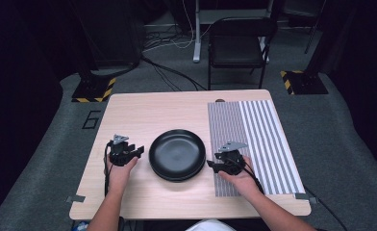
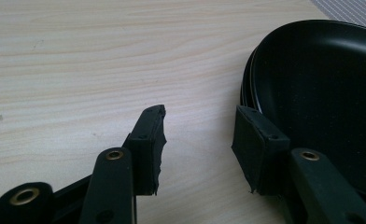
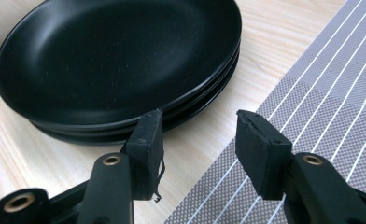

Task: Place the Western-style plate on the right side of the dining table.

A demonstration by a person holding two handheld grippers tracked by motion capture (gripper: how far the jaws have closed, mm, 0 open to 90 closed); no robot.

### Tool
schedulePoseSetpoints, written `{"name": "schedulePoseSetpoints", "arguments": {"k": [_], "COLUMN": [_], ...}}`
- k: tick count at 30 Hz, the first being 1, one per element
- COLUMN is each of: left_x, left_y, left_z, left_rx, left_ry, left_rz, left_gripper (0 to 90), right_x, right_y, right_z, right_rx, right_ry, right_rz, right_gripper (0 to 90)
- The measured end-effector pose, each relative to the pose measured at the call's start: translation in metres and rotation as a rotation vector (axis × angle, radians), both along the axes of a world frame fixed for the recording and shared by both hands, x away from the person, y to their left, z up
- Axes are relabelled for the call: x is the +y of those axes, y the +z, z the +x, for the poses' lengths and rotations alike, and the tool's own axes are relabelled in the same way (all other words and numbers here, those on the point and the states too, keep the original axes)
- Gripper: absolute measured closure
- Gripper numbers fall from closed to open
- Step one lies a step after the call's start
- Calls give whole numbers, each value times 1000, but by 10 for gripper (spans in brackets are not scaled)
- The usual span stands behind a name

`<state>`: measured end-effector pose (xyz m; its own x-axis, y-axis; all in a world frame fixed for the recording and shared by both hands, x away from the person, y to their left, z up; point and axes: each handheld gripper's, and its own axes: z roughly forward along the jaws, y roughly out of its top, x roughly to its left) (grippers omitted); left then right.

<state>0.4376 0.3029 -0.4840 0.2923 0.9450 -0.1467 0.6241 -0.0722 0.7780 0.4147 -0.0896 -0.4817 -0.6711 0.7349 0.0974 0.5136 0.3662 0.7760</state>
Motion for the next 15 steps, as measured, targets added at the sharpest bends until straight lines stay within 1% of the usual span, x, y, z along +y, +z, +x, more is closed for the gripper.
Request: {"name": "schedulePoseSetpoints", "arguments": {"k": [2,3,5,7,8,10,11,13,14,15], "left_x": [0,-1,-1,-1,-2,-3,-4,-4,-4,-5], "left_y": [0,0,0,0,1,1,2,3,3,3], "left_z": [0,0,0,0,0,-1,-2,-2,-2,-2], "left_rx": [12,27,45,50,52,53,61,62,67,71], "left_ry": [-2,-9,-20,-21,-26,-27,-28,-35,-34,-39], "left_rz": [-13,-39,-55,-63,-92,-101,-113,-121,-128,-144], "left_gripper": [556,565,570,583,586,590,590,605,612,619], "right_x": [1,1,2,2,2,2,3,3,3,4], "right_y": [3,3,3,3,3,3,2,1,1,1], "right_z": [3,5,7,8,11,13,14,19,20,21], "right_rx": [-9,-15,-10,-4,6,7,13,34,35,41], "right_ry": [-7,-7,-14,-21,-26,-28,-32,-33,-36,-41], "right_rz": [2,0,4,8,17,18,24,39,41,45], "right_gripper": [511,512,514,515,515,515,515,509,509,508]}}
